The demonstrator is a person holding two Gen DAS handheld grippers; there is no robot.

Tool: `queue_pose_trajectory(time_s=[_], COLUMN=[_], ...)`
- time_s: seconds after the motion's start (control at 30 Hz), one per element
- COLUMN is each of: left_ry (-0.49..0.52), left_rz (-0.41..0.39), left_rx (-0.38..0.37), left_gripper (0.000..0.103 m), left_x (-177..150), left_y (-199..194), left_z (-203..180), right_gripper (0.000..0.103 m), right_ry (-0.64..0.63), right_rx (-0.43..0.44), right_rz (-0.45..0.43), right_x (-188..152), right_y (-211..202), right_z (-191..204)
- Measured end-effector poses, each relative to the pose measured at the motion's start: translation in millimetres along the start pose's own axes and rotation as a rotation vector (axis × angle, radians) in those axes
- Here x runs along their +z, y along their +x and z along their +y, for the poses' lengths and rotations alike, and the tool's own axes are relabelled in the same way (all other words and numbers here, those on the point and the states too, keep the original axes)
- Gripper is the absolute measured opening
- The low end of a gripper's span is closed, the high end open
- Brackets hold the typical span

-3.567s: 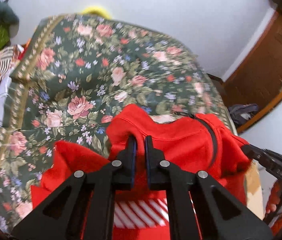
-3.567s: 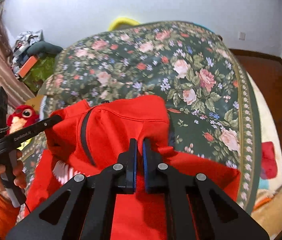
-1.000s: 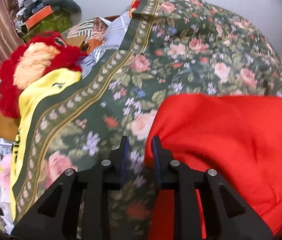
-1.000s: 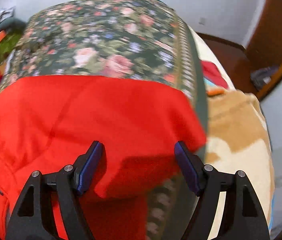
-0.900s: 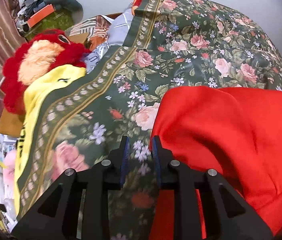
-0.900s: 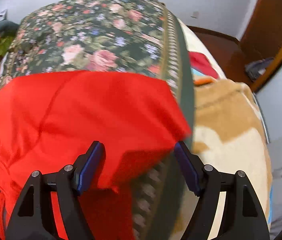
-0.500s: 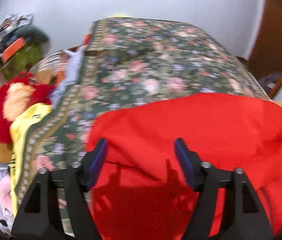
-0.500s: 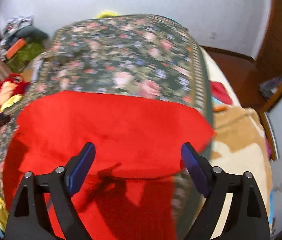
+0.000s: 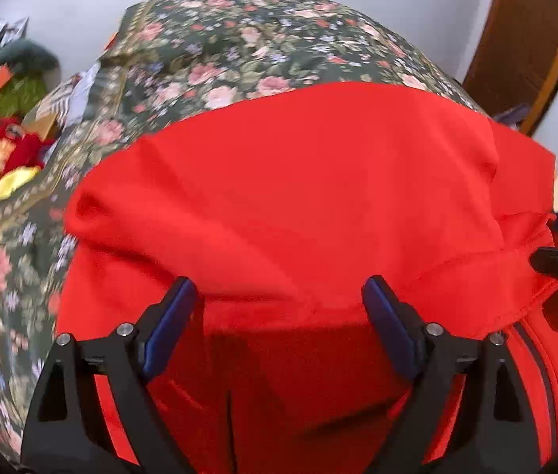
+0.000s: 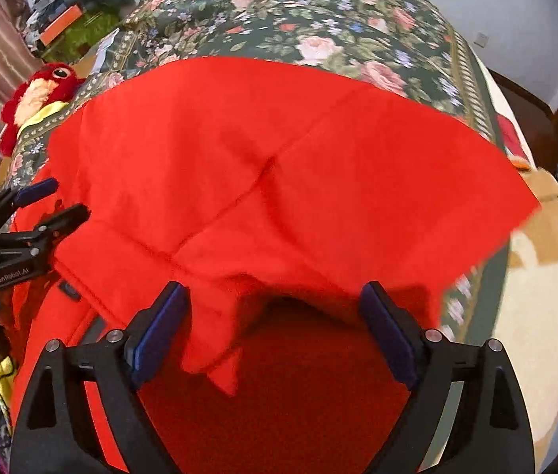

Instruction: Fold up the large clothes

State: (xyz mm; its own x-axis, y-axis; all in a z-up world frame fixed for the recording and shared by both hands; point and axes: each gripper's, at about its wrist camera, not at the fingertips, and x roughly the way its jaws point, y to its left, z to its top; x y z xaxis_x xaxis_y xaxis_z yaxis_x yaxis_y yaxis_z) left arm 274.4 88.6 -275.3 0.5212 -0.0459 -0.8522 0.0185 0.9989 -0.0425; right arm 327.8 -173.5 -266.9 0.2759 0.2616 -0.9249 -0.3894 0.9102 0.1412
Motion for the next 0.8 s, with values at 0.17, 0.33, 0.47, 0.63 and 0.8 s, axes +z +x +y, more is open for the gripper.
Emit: queue_pose_trajectory(time_s=[0.17, 0.33, 0.47, 0.63, 0.8], left_ry=[-0.035, -0.047, -0.072, -0.096, -0.132], left_rz=[0.042, 0.013, -0.033, -0.095, -0.139], left_rx=[0.036, 0.115, 0.133, 0.151, 0.163], left_gripper=[0.088, 0.088, 0.088, 0.088, 0.088], left_x=[-16, -33, -42, -54, -77], left_y=[-14, -45, -79, -120, -153], left_z=[21, 40, 52, 62, 75], right_gripper=[0.089, 0.089, 0.089, 0.089, 0.089], right_ry=[0.062, 0.071, 0.076, 0.077, 0.048], right_rx=[0.004, -0.016, -0.035, -0.041, -0.062], right_rz=[0.008, -0.013, -0.064, -0.142, -0.201], right_x=[-17, -29, -34, -42, -55], right_y=[-13, -37, -64, -103, -127], right_z=[-8, -9, -10, -5, 1])
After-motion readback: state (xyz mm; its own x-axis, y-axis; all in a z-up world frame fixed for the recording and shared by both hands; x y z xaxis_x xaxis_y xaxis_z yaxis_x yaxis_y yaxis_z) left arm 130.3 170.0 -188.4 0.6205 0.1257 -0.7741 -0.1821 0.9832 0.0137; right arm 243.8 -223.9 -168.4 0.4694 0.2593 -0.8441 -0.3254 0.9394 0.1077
